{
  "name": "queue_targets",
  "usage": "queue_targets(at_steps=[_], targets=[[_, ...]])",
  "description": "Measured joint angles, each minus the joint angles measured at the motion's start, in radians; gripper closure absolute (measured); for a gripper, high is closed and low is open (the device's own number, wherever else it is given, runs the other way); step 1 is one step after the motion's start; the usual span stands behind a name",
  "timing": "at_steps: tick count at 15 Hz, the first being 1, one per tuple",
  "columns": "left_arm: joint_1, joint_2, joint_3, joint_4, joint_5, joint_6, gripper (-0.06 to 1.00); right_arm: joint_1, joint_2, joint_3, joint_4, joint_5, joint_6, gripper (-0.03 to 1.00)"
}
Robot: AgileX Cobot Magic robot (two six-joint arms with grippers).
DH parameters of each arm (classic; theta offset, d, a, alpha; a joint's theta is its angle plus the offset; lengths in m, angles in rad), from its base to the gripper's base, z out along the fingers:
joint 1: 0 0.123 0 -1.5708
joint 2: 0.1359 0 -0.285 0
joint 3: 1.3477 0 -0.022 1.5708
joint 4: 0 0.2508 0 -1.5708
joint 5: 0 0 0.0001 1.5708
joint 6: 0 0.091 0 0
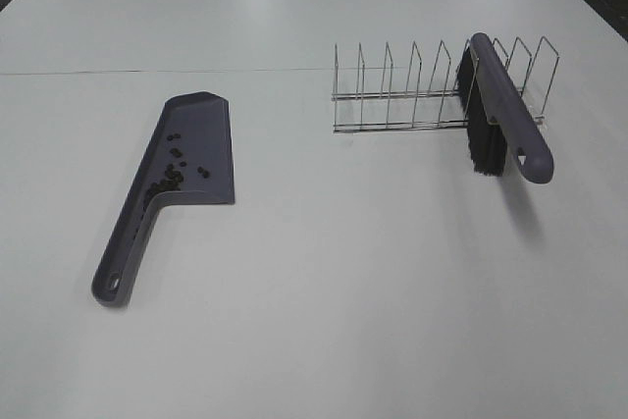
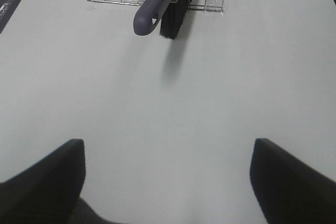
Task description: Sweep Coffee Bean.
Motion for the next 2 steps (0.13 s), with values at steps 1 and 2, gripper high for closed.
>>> queue_targets(at_steps=[1, 2], targets=[[0.0, 0.0, 0.0, 0.0, 0.0, 0.0, 0.13, 0.0, 0.0, 0.0, 0.0, 0.0, 0.0, 0.22], [0.0, 0.0, 0.0, 0.0, 0.0, 0.0, 0.13, 0.0, 0.0, 0.0, 0.0, 0.0, 0.0, 0.22]])
